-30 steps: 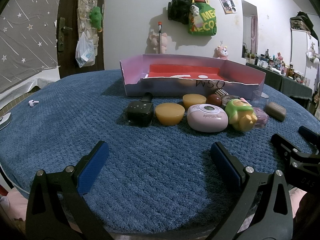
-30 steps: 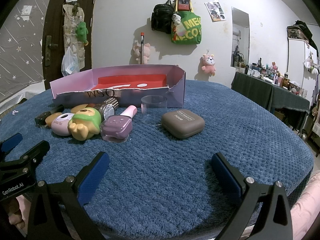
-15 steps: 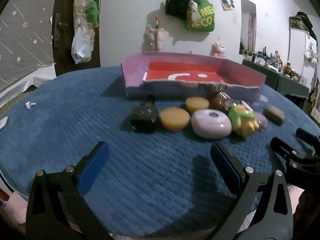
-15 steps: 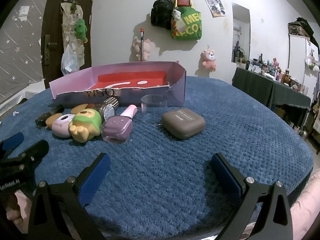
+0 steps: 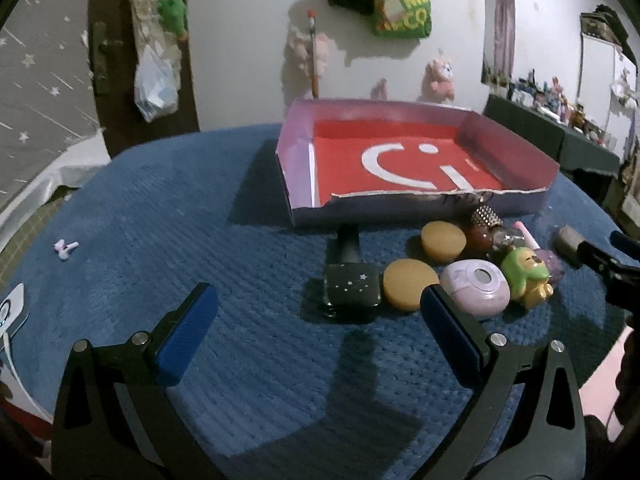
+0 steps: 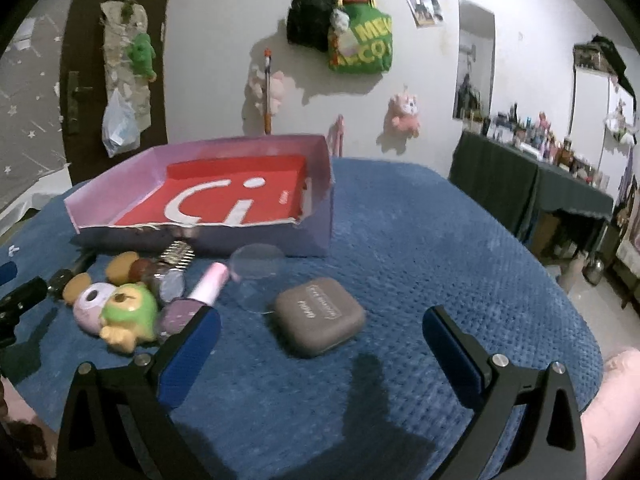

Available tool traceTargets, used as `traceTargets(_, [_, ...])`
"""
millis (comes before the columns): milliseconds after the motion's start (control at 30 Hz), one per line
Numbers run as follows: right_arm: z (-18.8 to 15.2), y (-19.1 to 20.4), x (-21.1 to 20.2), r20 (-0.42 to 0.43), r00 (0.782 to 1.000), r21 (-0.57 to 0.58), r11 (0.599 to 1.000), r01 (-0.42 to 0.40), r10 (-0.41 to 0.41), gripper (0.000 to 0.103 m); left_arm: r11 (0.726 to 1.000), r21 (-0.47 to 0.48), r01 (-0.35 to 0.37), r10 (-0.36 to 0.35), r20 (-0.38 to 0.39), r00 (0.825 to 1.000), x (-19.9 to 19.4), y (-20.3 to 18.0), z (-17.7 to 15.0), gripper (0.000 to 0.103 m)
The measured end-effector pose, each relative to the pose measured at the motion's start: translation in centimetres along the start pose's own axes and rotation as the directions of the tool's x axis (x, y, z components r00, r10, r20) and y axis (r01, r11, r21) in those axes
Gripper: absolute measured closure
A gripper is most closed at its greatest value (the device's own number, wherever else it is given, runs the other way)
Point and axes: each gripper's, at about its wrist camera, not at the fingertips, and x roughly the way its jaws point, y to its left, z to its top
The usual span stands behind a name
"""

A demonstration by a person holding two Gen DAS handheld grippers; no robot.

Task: Organize rigid objects
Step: 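Close the left gripper on the black smartwatch while the right gripper grasps the brown eyeshadow case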

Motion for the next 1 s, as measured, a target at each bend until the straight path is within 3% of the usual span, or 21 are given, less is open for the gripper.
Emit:
traceTargets(200, [0.4, -1.4, 1.8, -0.097, 0.995, -0.014, 1.0, -0.008, 0.006, 0.0, 0.998, 0.056, 0.016, -0.013, -0.051, 0.999, 1.1, 0.4, 0.7, 0.012])
traceTargets(467, [0.0, -3.3, 3.6, -0.185, 0.981, 0.064, 0.996, -0.054, 0.065, 0.005, 0.995, 0.09, 0.036, -0.024, -0.126, 0.992, 3.1, 0.7, 1.2, 0.013])
traceTargets(567, [-0.2, -3.1, 3.9, -0.198, 0.978, 0.043, 0.997, -0.063, 0.07, 0.006, 0.993, 0.104, 0.048, -0.033, -0.14, 0.99, 3.5, 0.5, 1.3, 0.019])
traceTargets(733, [0.0, -2.1, 4.0, -0.194, 0.977, -0.018, 0.996, -0.089, 0.084, 0.02, 0.99, 0.116, 0.086, -0.067, -0.162, 0.985, 4.3, -0.3, 1.5, 0.043])
traceTargets(800, [0.0, -1.8, 4.0, -0.187, 0.978, -0.029, 0.994, -0.104, 0.097, 0.027, 0.987, 0.095, 0.13, -0.112, -0.177, 0.978, 4.6, -0.3, 1.4, 0.061])
traceTargets(867, [0.1, -1.7, 3.9, -0.18, 0.977, -0.038, 0.992, -0.124, 0.115, 0.035, 0.985, 0.092, 0.146, -0.129, -0.168, 0.977, 4.5, -0.5, 1.4, 0.066])
traceTargets(900, [0.2, -1.6, 3.9, -0.177, 0.976, -0.04, 0.99, -0.138, 0.129, 0.047, 0.985, 0.101, 0.141, -0.123, -0.165, 0.979, 4.5, -0.7, 1.5, 0.066])
traceTargets(1000, [0.4, -1.4, 3.7, -0.173, 0.973, -0.051, 0.985, -0.164, 0.153, 0.048, 0.985, 0.099, 0.139, -0.123, -0.15, 0.981, 4.0, -0.8, 1.7, 0.066])
